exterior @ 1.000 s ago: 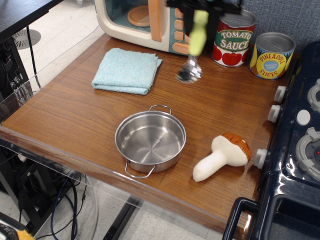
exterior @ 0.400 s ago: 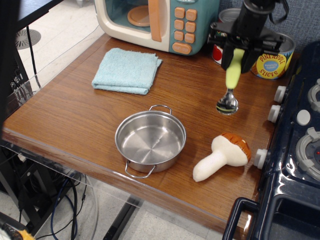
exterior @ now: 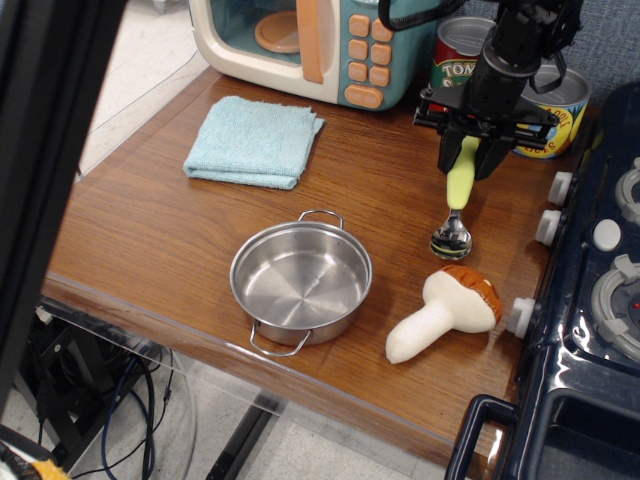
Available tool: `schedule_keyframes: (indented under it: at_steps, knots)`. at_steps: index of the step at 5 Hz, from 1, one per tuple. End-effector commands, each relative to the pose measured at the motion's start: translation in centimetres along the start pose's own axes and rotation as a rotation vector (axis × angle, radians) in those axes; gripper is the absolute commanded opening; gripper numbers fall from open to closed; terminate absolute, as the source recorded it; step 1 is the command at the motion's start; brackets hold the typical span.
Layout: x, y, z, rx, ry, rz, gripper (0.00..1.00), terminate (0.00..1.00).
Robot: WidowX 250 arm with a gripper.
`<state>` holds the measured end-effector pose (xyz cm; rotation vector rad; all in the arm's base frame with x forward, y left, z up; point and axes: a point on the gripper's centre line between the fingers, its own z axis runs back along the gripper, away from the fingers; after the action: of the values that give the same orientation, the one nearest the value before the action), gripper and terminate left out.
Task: Pick up the spoon and place it in front of the tomato sauce next to the white utensil in the back right.
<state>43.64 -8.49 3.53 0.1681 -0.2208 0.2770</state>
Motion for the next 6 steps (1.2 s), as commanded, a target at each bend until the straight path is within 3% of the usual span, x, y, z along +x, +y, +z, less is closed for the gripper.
schedule_keyframes:
  at_steps: [1, 2, 4, 5, 6]
  knots:
    - [0.0, 0.6, 0.2, -0.002, -0.027, 0.007, 0.00, 0.00]
    - [0.3, 0.8, 0.1, 0.010, -0.018, 0.002, 1.00, 0.00]
    - [0.8, 1.1, 1.3, -0.009, -0.028, 0.020, 1.00, 0.00]
    - [1.4, 1.4, 2.8, -0.028, -0.051, 0.028, 1.00, 0.00]
    - [2.2, 2.2, 5.9, -0.069, -0.101, 0.043, 1.00, 0.00]
